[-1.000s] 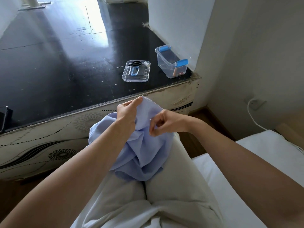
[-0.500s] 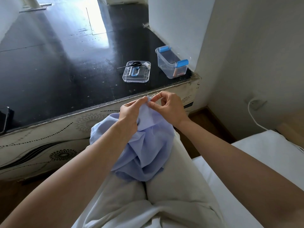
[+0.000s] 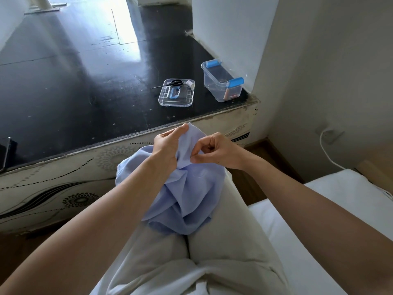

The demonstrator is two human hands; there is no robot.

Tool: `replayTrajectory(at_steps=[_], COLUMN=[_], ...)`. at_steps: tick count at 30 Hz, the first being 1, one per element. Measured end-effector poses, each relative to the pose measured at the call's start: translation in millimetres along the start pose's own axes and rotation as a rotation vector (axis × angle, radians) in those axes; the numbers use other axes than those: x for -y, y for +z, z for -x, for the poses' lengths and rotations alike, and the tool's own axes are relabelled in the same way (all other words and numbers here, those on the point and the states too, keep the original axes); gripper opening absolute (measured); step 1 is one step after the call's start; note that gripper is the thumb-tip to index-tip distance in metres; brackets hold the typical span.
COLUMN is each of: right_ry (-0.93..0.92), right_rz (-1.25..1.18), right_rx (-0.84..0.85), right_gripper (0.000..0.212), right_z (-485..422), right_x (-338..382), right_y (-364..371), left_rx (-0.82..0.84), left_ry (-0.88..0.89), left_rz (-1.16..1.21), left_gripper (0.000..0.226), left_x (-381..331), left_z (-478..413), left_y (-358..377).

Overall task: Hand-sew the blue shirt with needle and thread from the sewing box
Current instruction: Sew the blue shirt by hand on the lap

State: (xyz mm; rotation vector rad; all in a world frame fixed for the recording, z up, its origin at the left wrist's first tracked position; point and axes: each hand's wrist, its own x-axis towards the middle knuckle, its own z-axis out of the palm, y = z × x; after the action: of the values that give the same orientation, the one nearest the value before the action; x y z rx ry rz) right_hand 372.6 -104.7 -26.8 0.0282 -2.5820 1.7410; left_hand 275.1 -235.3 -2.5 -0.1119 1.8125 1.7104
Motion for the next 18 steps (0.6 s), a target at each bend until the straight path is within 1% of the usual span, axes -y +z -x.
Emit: replayTrajectory(at_steps=[4, 9, 11, 13, 16, 18], right_ry=[0.1, 0.122, 0.128, 0.105, 0.017, 0.012], right_rz=[-0.02, -0.022, -0.047, -0.07, -0.049, -0.015], right_rx=[0.09, 0.089, 0.069, -0.028, -0.301, -0.461], right_gripper=[0.006, 0.007, 0.006, 0.011, 0.023, 0.026], right_z=[3, 5, 8, 8, 2, -4], right_x=[-1, -2, 2, 4, -2, -4], right_y=[-2, 1, -2, -7, -10, -9], left_rx=[0.017, 0.013, 0.028, 0.045, 0.079, 0.096], left_ry=[0.016, 0.023, 0.048, 0.086, 0.117, 0.108], left_rz=[-0.02, -0.021, 0.004, 0.033, 0.023, 0.005], left_gripper=[0.025, 0.023, 0.019, 0.016, 0.013, 0.016], left_x=[3, 4, 5, 6, 7, 8], left_z=[-3, -3, -4, -4, -5, -5], left_y=[-2, -2, -1, 0, 0, -1])
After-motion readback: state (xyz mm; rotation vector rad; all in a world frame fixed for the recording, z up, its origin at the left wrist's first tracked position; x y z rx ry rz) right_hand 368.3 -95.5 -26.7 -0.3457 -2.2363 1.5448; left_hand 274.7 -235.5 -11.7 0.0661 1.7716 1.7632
